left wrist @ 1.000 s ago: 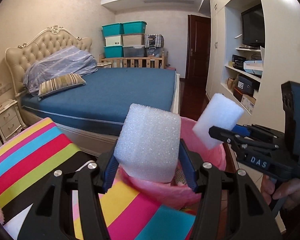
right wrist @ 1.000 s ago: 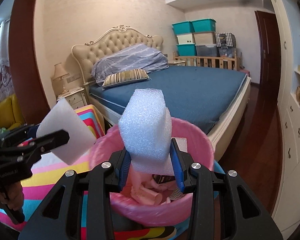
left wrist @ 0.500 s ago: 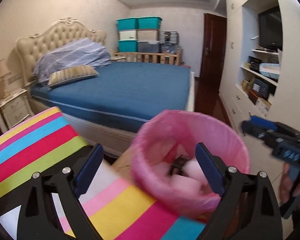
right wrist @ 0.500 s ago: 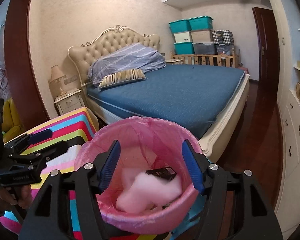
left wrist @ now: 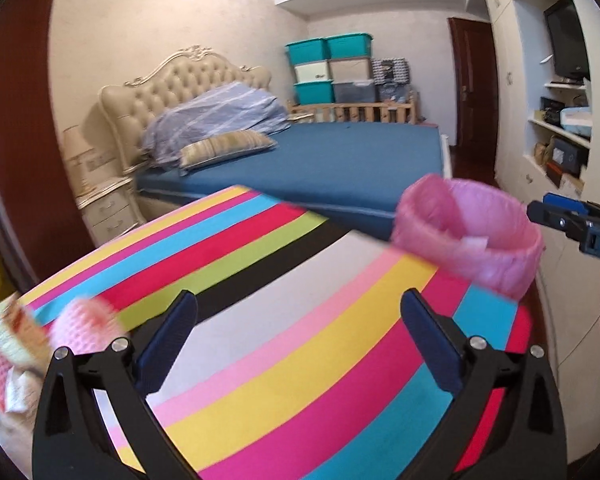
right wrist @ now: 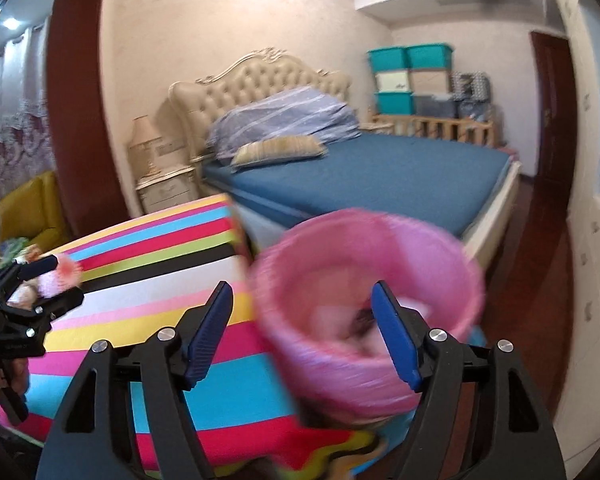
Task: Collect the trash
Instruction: 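Move both open tools back over the table items, then grasp the white plastic bag with the left tool while the right tool grasps the printed paper cup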
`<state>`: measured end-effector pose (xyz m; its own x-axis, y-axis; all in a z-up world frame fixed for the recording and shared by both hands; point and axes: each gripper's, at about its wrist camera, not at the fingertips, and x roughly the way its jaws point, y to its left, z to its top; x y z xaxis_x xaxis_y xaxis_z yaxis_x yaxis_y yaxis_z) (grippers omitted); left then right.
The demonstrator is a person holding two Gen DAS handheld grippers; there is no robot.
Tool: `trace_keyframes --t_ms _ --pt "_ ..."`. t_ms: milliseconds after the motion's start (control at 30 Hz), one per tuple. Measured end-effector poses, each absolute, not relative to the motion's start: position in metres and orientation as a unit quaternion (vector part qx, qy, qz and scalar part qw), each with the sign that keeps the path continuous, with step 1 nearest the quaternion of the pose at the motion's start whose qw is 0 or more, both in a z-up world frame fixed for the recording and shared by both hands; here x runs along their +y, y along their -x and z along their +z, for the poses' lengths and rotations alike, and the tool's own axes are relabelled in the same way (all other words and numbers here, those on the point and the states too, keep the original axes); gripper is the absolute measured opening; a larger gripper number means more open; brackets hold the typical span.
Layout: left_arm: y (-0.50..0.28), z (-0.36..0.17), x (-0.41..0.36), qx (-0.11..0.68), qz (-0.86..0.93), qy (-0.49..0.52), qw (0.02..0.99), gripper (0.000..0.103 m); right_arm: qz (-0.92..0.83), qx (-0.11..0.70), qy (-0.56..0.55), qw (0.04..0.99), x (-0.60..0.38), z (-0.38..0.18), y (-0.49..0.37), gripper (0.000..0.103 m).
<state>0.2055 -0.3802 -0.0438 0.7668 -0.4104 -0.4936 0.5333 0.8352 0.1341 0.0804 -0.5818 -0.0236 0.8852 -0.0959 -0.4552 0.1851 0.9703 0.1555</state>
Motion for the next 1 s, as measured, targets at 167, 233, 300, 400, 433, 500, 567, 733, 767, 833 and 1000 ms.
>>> trace_keyframes --t_ms 167,233,300,400,433,500,567,733,767,833,1000 --pt "-0.187 -0.054 -0.309 0.246 -0.206 -0.143 0.936 0.098 -0.017 0.254 -0.09 0.963 -0.521 -0.037 -0.099 0.069" --pt "-0.18 -0.054 -0.283 0.244 -0.184 -0.148 0.941 0.098 0.006 0.265 -0.086 0.96 -0.498 -0.043 -0.105 0.069" --pt "-0.173 -0.053 -0.257 0.244 -0.162 -0.146 0.945 0.098 0.029 0.278 -0.081 0.957 -0.47 -0.047 -0.114 0.069" --pt "-0.16 -0.048 -0.211 0.236 -0.121 -0.135 0.955 0.098 0.054 0.289 -0.073 0.953 -0.437 -0.047 -0.121 0.069" --pt "-0.157 -0.047 -0.2 0.234 -0.113 -0.131 0.957 0.098 0.061 0.293 -0.069 0.952 -0.428 -0.047 -0.122 0.069" --pt "-0.152 -0.045 -0.174 0.236 -0.089 -0.117 0.961 0.098 0.075 0.298 -0.053 0.95 -0.405 -0.046 -0.126 0.069" --pt "-0.146 -0.043 -0.147 0.238 -0.054 -0.1 0.965 0.098 0.087 0.303 -0.046 0.948 -0.387 -0.046 -0.129 0.069" --pt "-0.135 -0.041 -0.085 0.238 0.008 -0.055 0.97 0.098 0.11 0.316 -0.034 0.942 -0.349 -0.046 -0.139 0.069" --pt "-0.136 -0.04 -0.083 0.239 0.014 -0.055 0.969 0.098 0.117 0.319 -0.026 0.94 -0.338 -0.046 -0.141 0.069" --pt "-0.14 -0.042 -0.069 0.247 0.032 -0.058 0.967 0.098 0.124 0.32 -0.016 0.939 -0.331 -0.045 -0.141 0.069" --pt "-0.159 -0.047 -0.051 0.275 0.034 -0.047 0.96 0.098 0.144 0.325 0.005 0.935 -0.301 -0.044 -0.148 0.069"
